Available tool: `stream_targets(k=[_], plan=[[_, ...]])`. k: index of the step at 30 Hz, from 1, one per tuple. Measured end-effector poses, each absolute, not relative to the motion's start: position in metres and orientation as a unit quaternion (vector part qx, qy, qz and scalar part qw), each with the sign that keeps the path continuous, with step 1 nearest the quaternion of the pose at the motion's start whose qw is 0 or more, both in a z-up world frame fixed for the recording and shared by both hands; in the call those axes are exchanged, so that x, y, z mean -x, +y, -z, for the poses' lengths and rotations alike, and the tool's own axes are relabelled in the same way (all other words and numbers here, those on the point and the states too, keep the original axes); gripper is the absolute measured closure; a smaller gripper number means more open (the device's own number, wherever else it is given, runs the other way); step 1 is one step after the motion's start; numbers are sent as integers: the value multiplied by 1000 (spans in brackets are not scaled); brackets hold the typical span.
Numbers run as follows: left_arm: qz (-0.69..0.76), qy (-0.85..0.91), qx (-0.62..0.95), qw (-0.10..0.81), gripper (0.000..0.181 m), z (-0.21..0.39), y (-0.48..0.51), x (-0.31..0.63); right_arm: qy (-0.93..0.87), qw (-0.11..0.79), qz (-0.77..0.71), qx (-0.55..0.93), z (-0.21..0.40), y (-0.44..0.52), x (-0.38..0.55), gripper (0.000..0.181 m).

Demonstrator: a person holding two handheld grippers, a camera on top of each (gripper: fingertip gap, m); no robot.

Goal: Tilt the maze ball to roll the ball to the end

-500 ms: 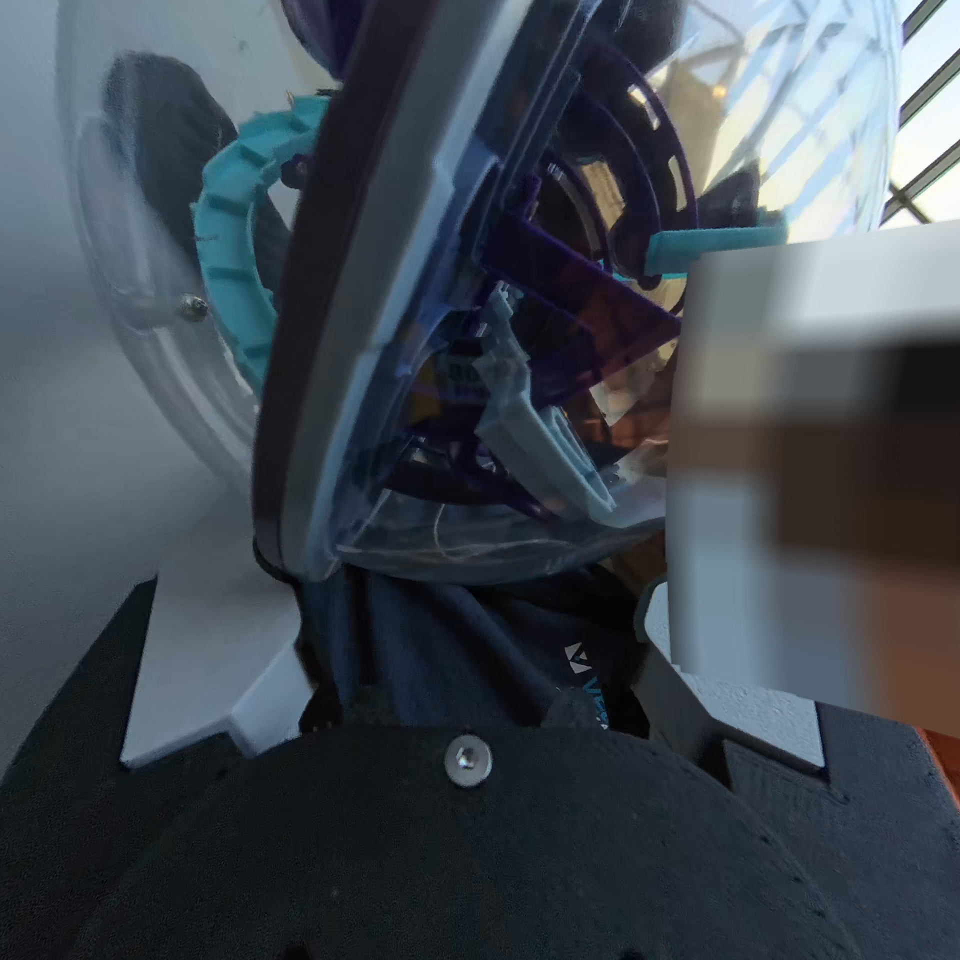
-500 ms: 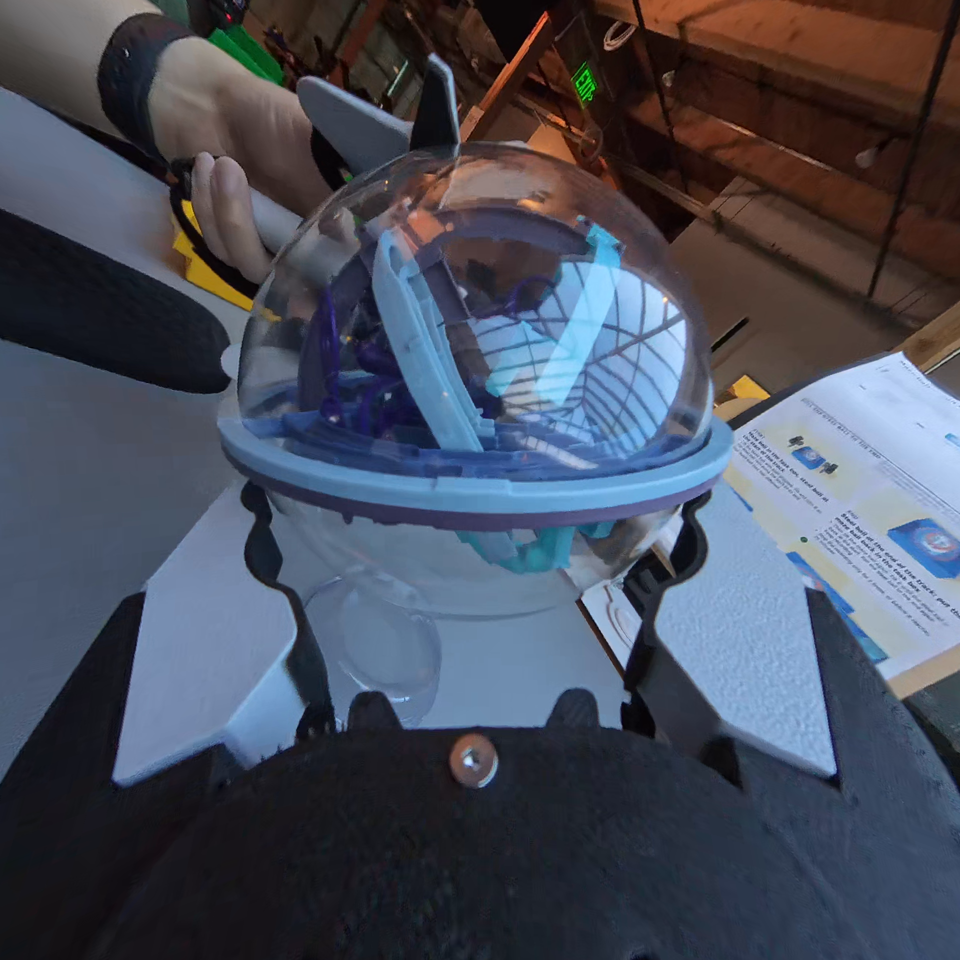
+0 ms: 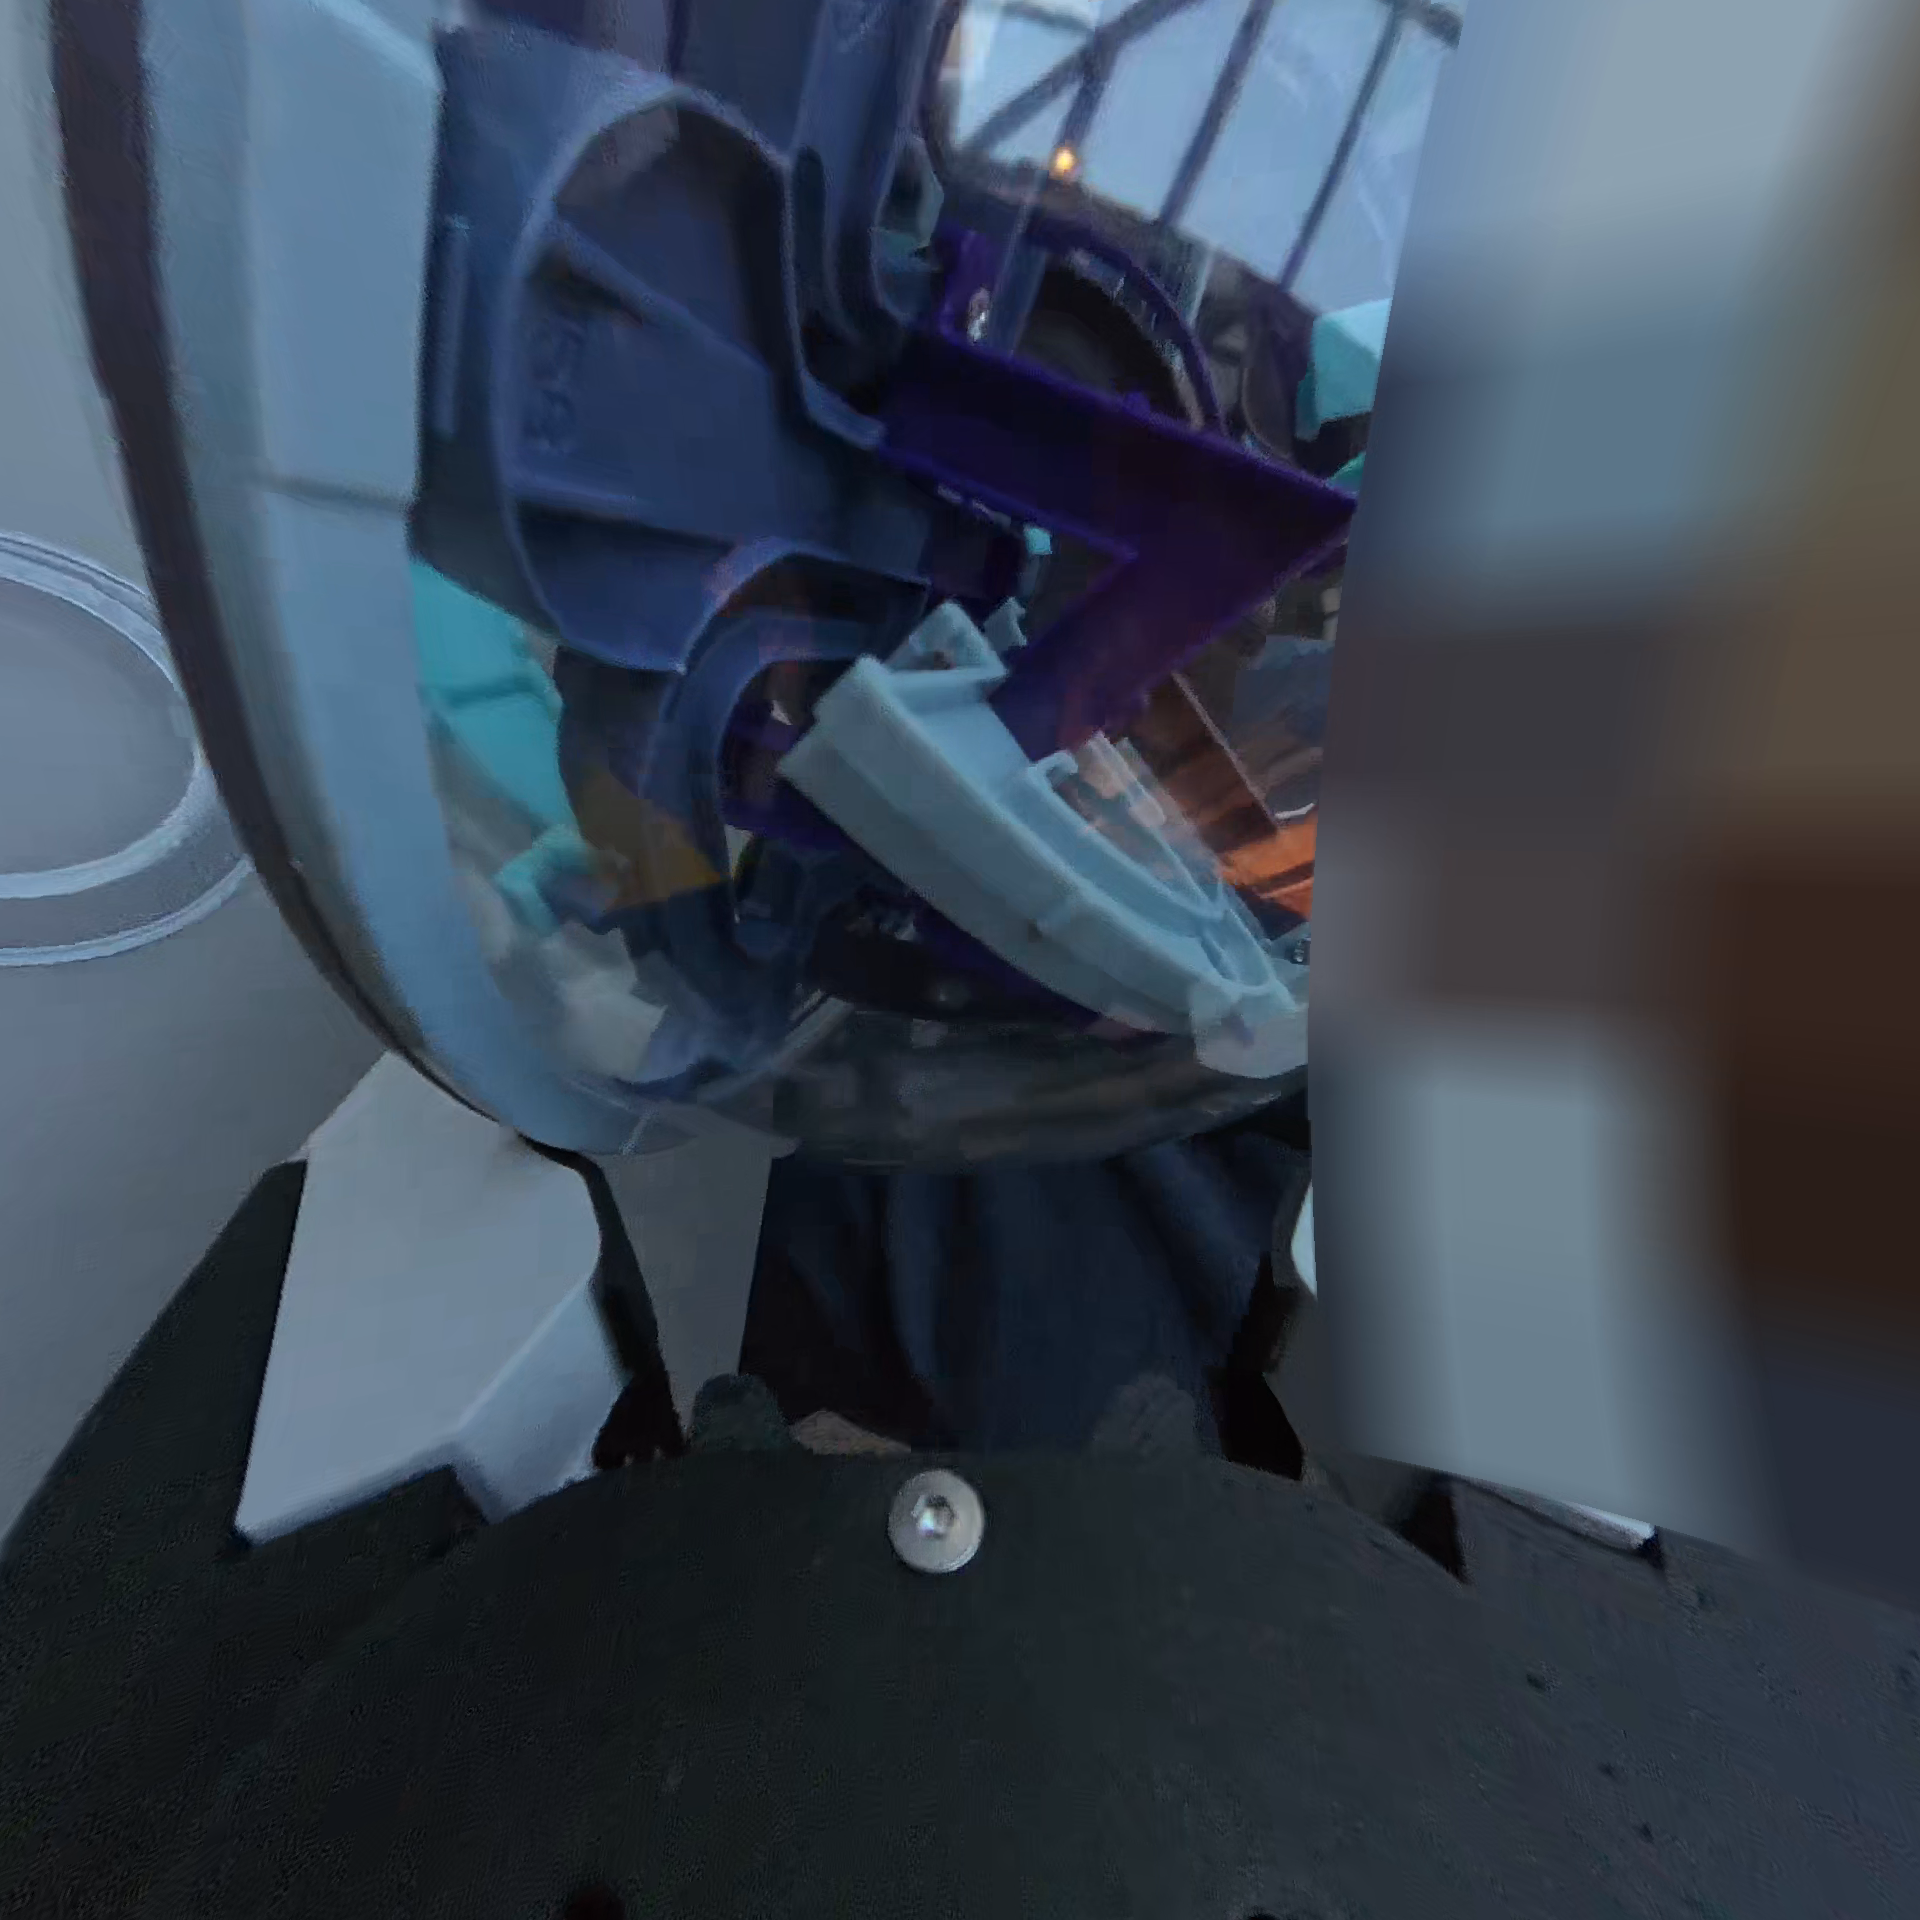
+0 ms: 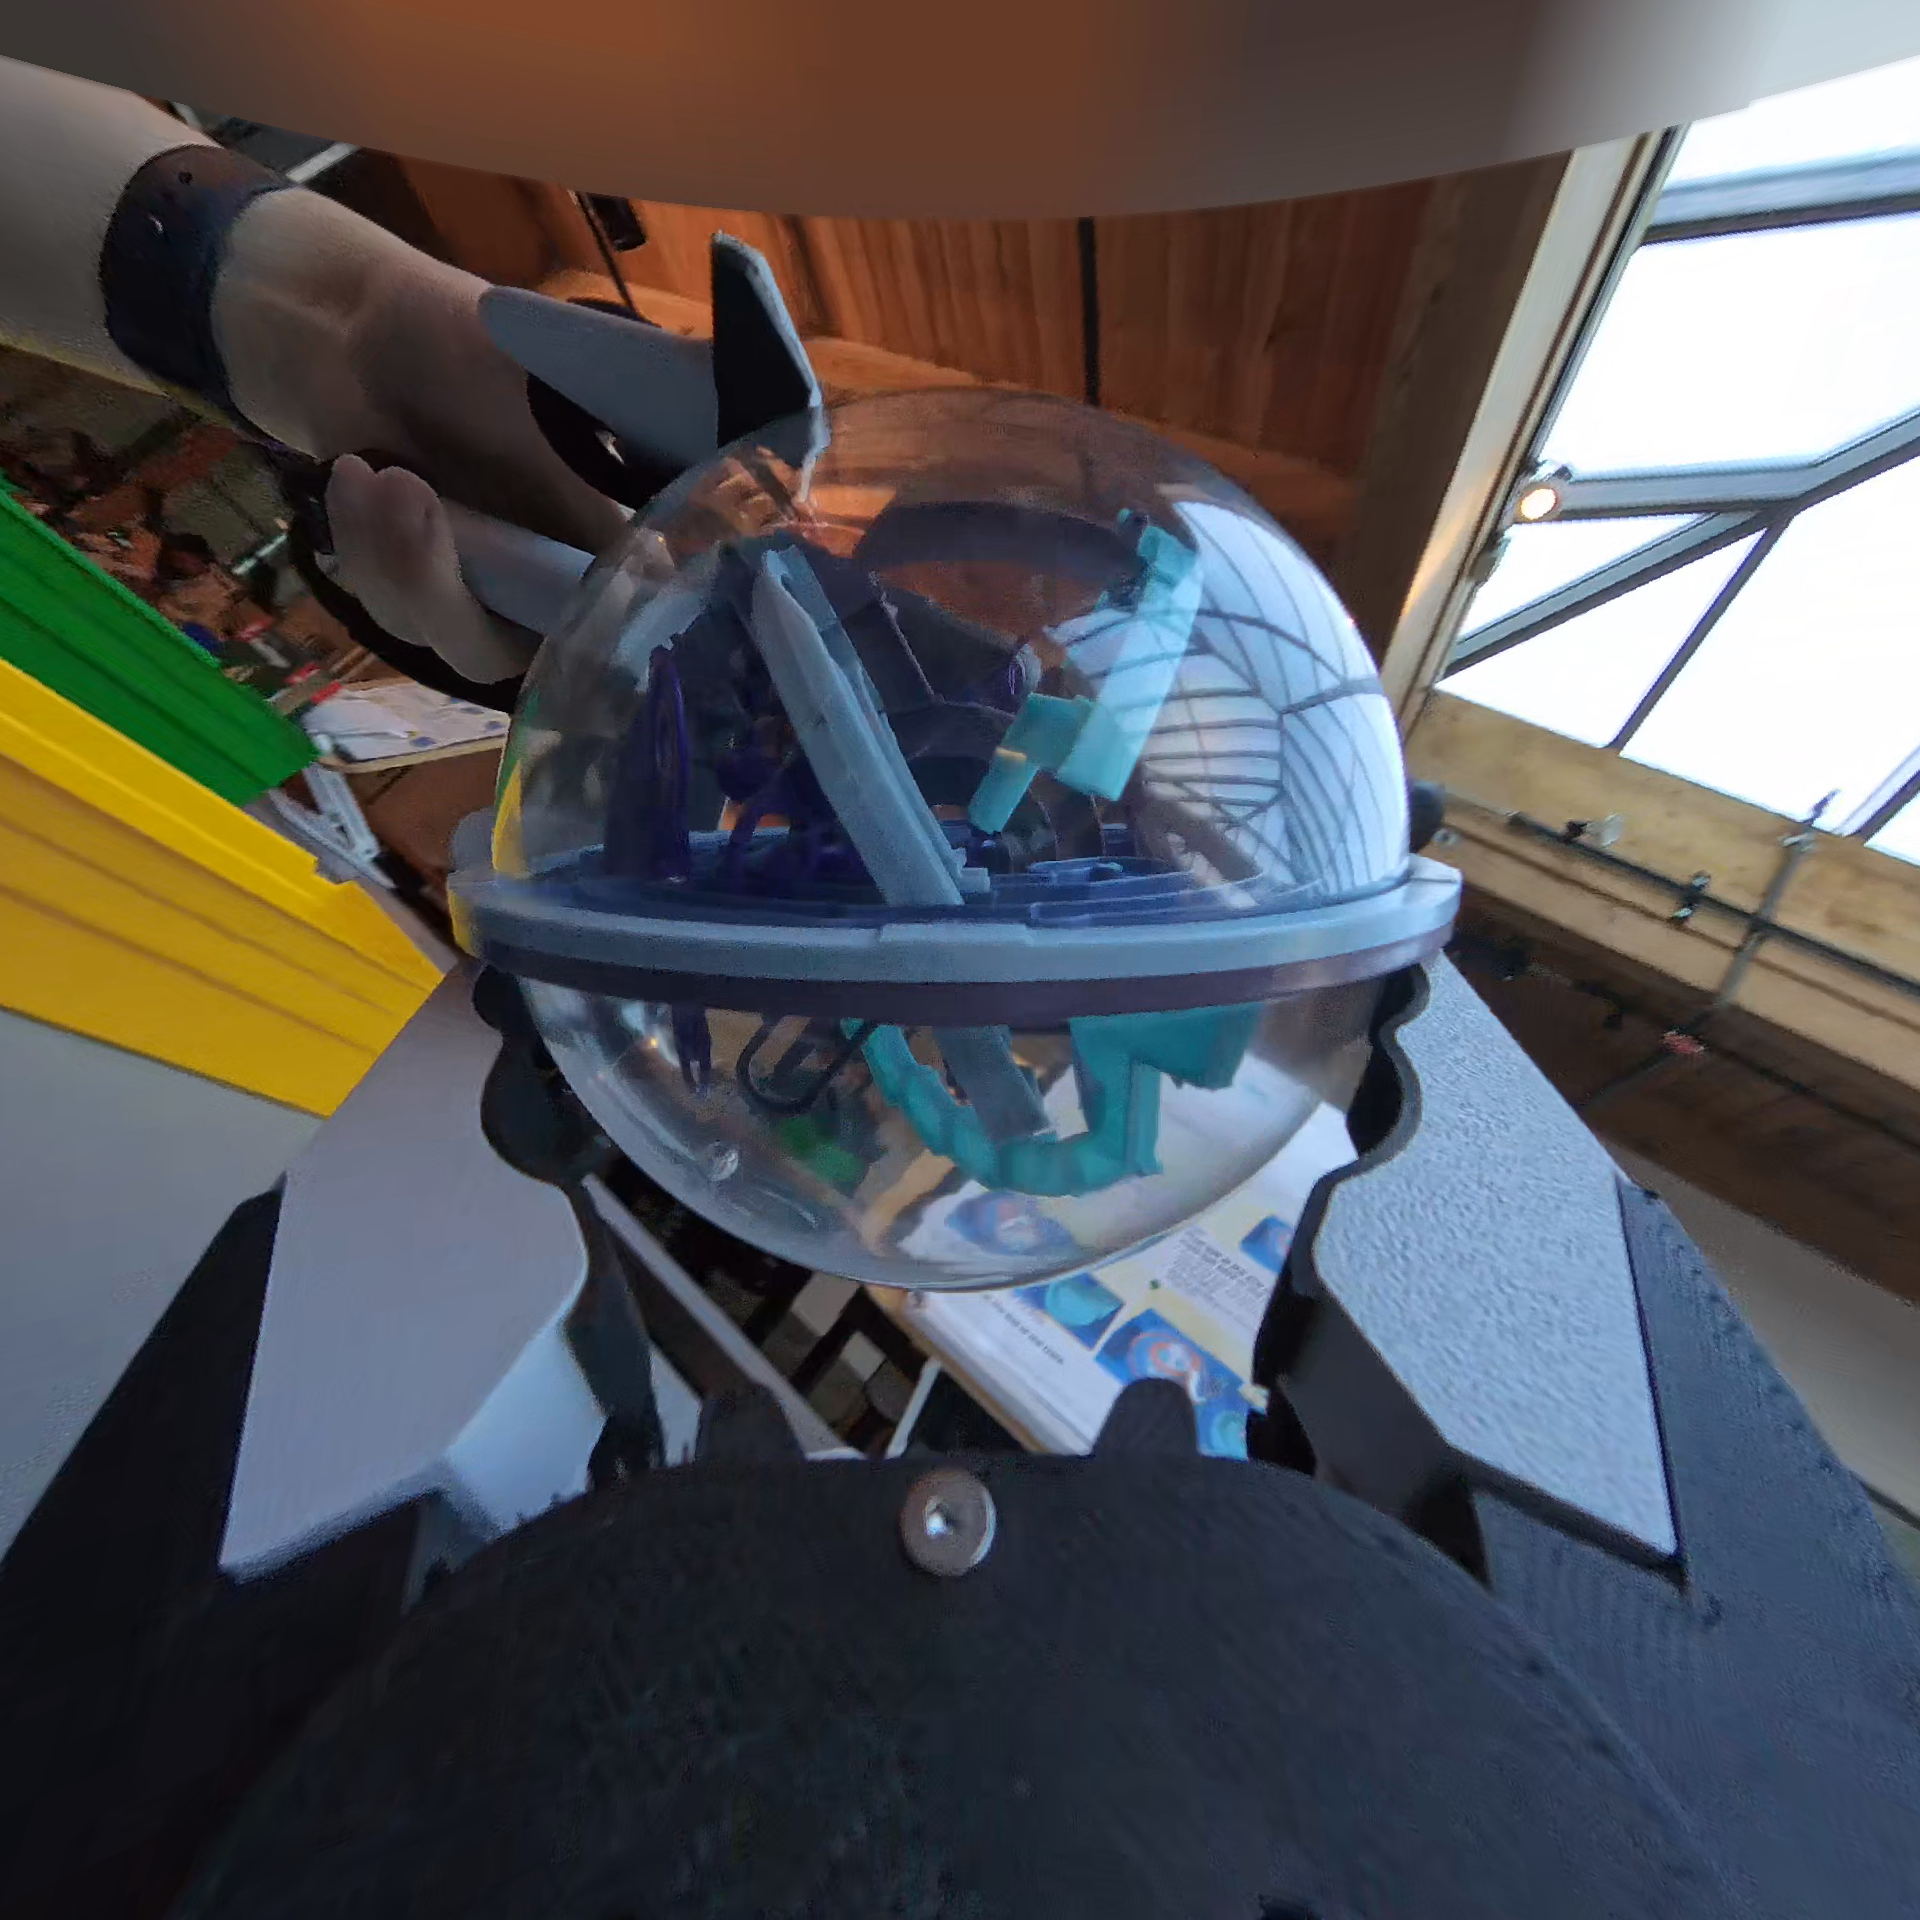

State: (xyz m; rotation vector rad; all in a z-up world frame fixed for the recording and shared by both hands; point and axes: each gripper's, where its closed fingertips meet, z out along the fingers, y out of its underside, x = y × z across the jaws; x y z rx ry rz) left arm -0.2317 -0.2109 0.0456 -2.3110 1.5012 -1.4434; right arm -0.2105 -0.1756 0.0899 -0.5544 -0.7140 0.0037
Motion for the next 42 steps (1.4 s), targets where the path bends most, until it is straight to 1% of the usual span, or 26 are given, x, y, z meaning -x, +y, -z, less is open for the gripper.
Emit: stream_targets(k=[1,6,11,12,13,14,17,20,23,31,36,42], plan=[[448,498,742,29,34,-52,-212,229,-333,909,13,252,-97,-179,207,25],[374,559,735,82,32,-84,-221,213,-276,944,58,174,-133,-201,189,25],[318,590,731,129,28,-115,-230,197,-229,964,71,110,-164,-219,174,25],[304,598,729,139,26,-119,-231,195,-223,967,74,100,-169,-222,171,25],[288,606,726,151,28,-123,-232,193,-218,969,78,90,-174,-225,168,25],[273,612,724,165,25,-126,-233,191,-214,970,80,83,-178,-228,165,25],[237,628,711,208,26,-134,-237,184,-207,973,75,62,-189,-237,158,25],[230,633,692,259,26,-143,-238,176,-206,974,75,56,-196,-242,155,25],[223,641,661,320,22,-153,-236,169,-207,974,77,54,-200,-245,153,25],[167,669,576,439,23,-162,-225,161,-235,964,114,42,-212,-247,149,25],[145,672,539,487,23,-168,-218,160,-245,963,97,48,-218,-248,151,25],[56,683,486,542,23,-175,-202,167,-251,964,64,54,-224,-250,156,25]])
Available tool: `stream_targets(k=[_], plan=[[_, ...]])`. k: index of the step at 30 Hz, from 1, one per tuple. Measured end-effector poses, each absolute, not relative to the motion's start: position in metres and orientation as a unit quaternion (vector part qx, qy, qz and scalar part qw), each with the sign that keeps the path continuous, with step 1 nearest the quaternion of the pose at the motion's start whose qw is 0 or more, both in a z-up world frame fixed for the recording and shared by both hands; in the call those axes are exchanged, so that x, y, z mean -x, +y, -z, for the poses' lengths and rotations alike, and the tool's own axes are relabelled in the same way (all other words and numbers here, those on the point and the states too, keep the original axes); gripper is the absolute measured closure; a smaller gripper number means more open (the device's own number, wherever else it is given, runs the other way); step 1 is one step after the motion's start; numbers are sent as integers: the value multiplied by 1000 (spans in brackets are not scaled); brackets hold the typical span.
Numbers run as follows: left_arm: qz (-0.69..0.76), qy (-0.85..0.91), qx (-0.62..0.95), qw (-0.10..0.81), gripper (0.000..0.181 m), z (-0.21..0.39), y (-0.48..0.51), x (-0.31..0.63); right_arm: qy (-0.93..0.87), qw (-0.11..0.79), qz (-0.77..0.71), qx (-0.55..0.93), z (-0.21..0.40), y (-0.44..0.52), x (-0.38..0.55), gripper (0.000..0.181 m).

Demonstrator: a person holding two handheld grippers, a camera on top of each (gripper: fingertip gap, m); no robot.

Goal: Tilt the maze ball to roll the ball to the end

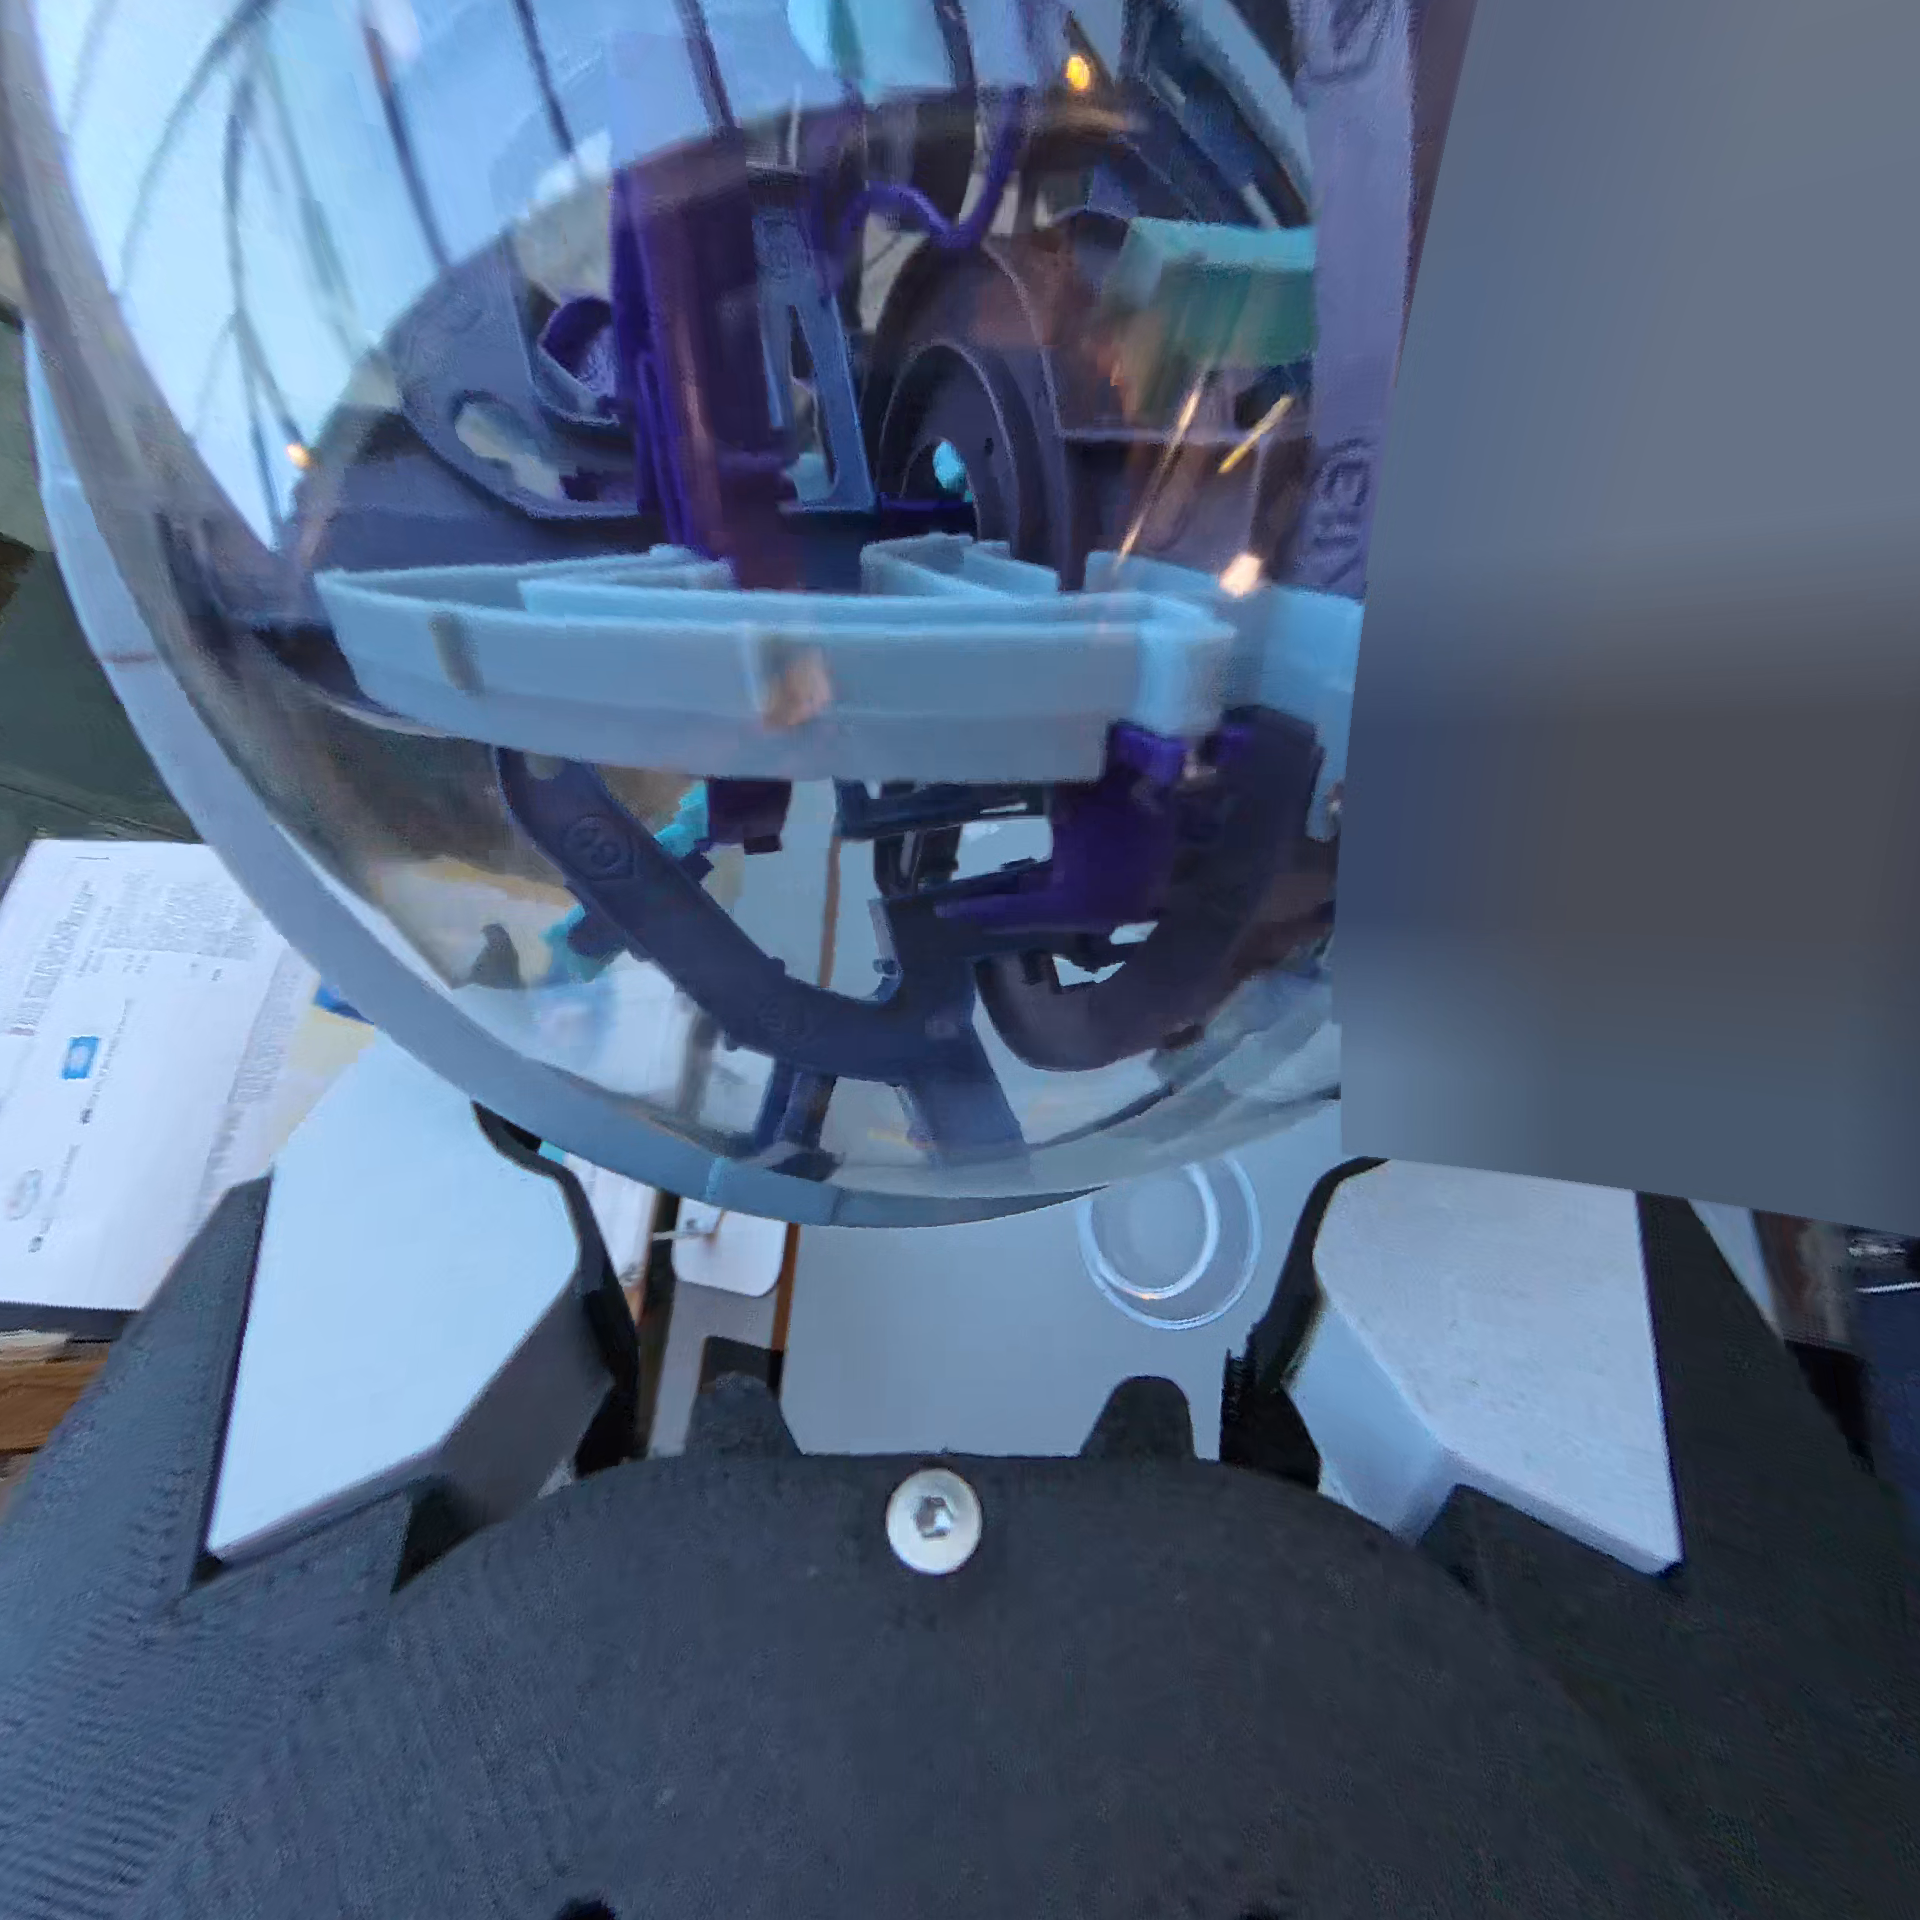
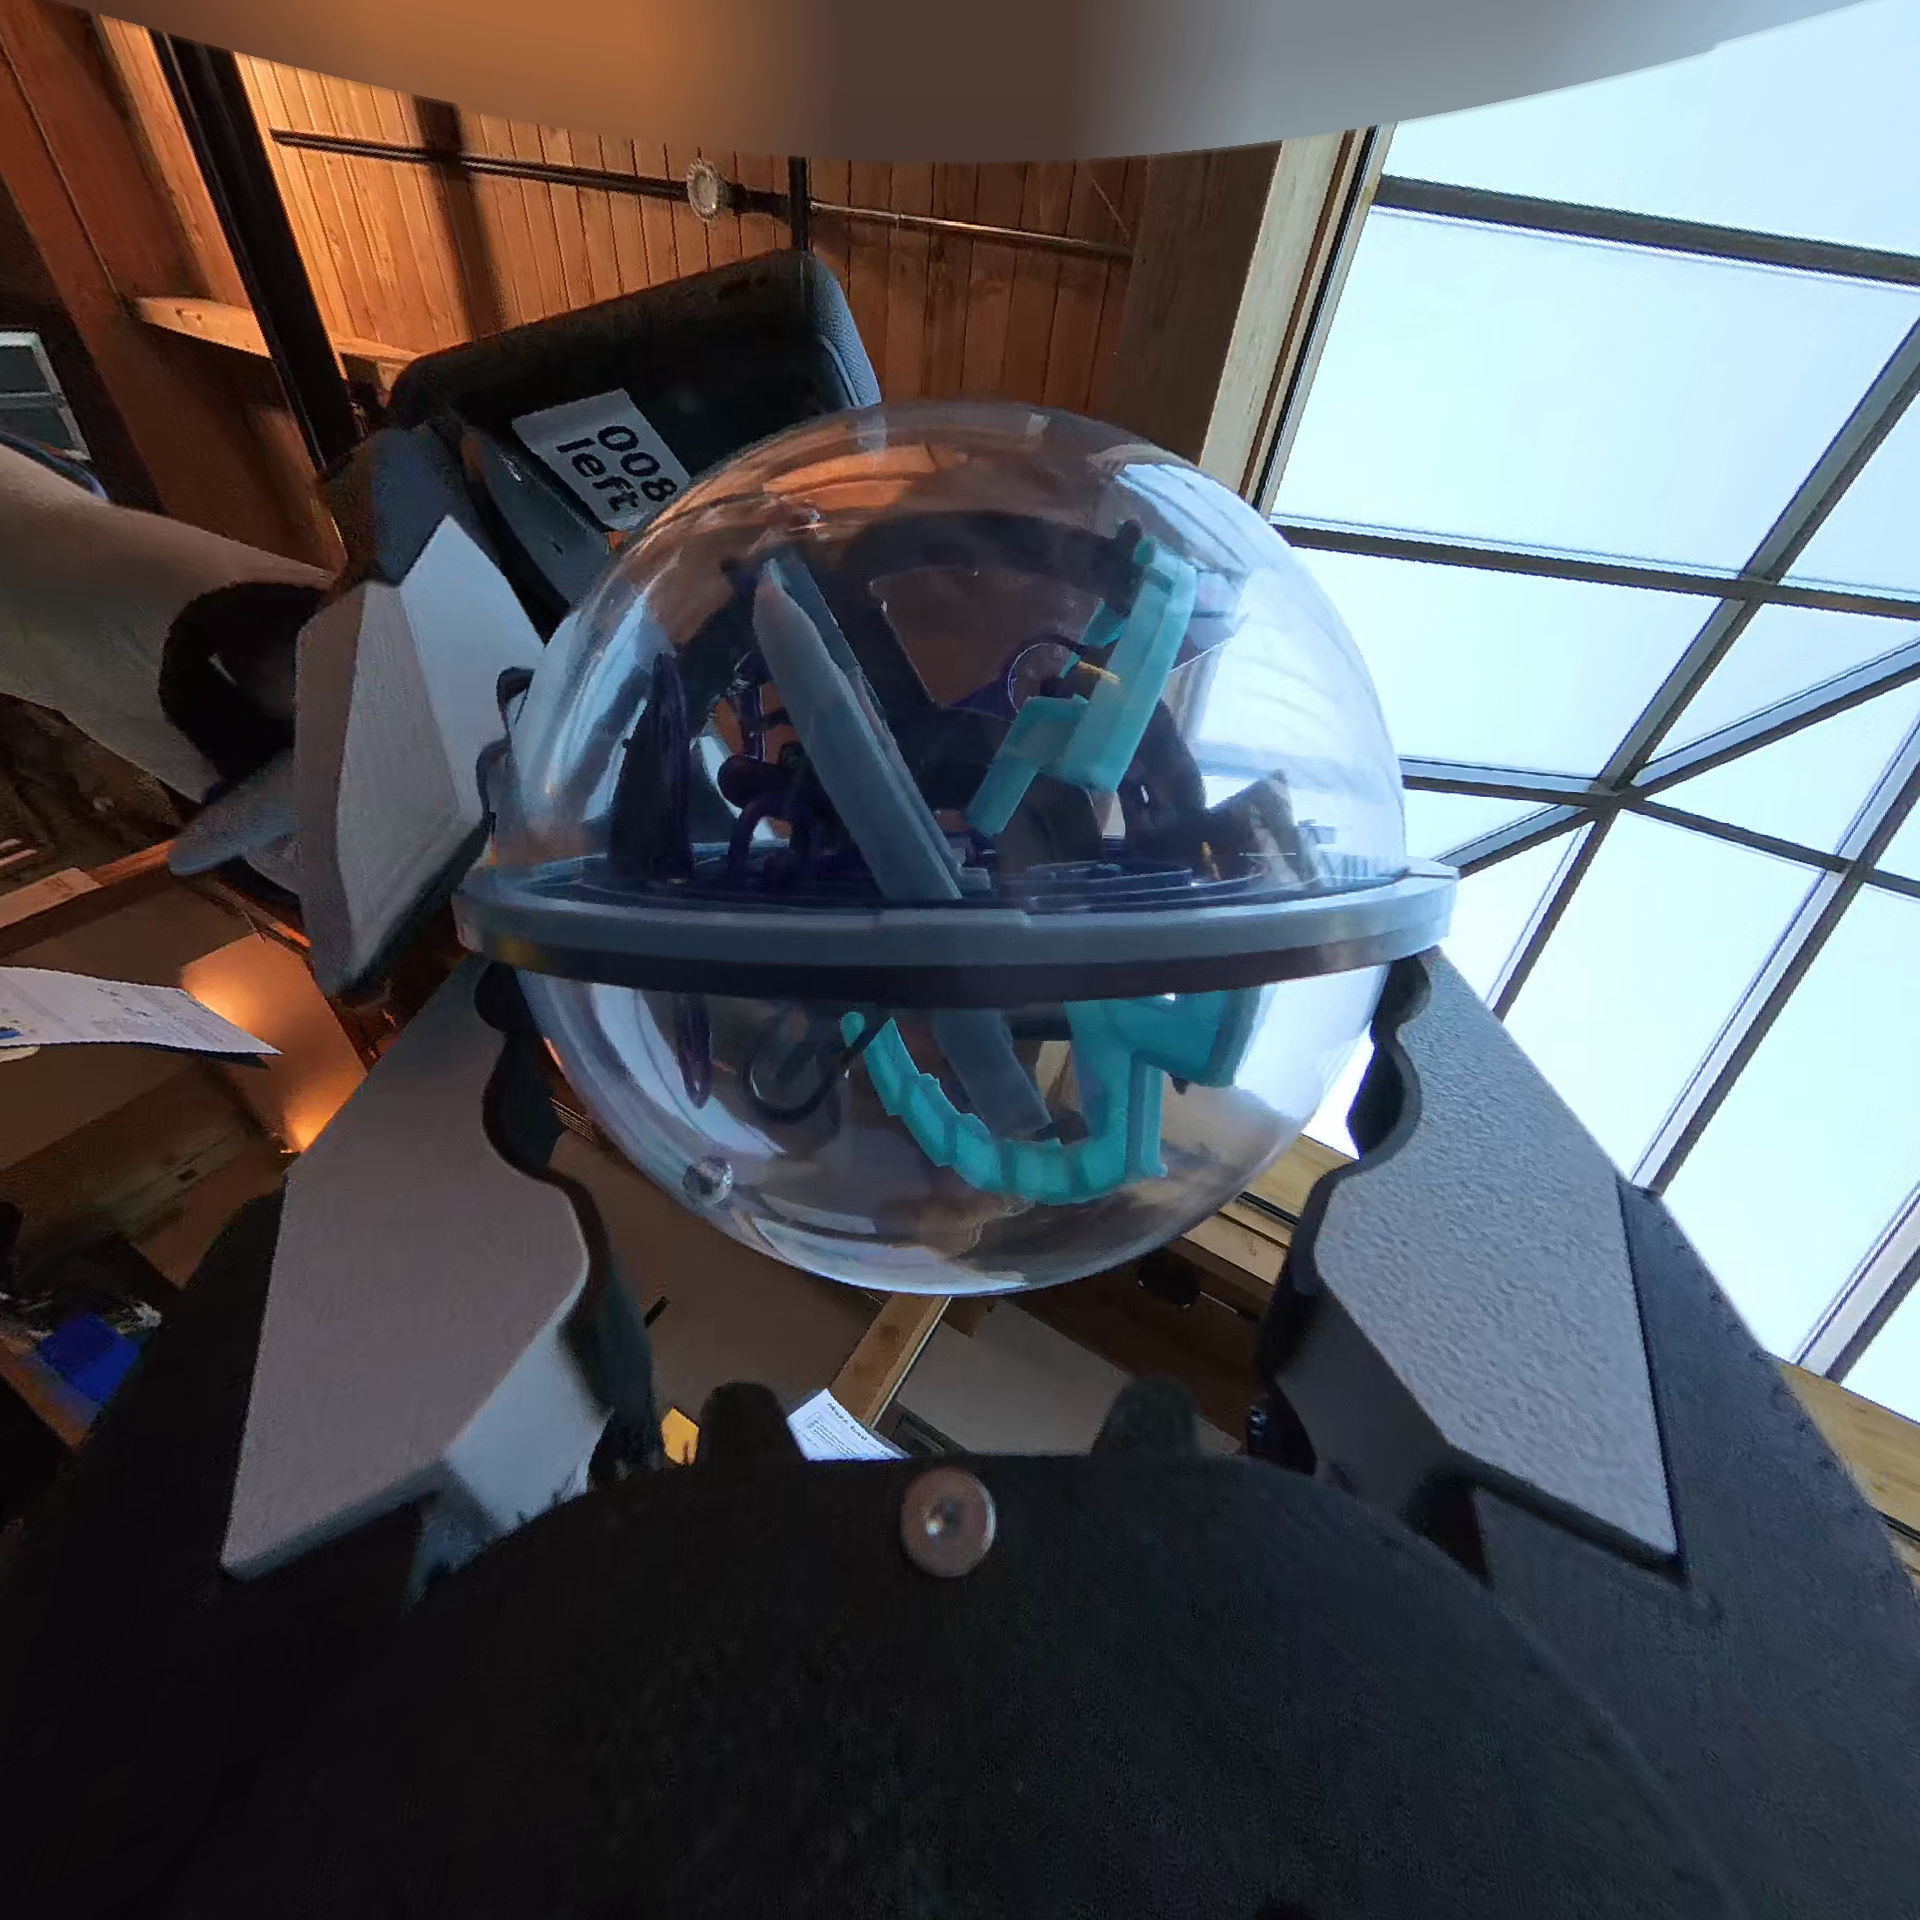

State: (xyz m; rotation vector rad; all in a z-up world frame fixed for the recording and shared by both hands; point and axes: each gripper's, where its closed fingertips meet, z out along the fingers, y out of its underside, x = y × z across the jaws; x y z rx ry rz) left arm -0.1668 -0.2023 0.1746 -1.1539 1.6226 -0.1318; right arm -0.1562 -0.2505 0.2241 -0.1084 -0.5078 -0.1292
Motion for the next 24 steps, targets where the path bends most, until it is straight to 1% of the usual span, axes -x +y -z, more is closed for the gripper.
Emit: stream_targets(k=[7,13,17,21,24], plan=[[-31,686,416,597,23,-192,-198,177,-263,961,56,70,-228,-242,163,26],[6,672,421,609,23,-199,-199,181,-281,953,29,114,-232,-232,171,26],[75,672,436,595,24,-188,-199,185,-296,946,31,129,-228,-232,178,26],[199,663,441,571,25,-177,-196,191,-333,925,54,175,-224,-227,193,25],[302,643,415,569,27,-172,-191,198,-376,895,92,223,-222,-217,208,26]])
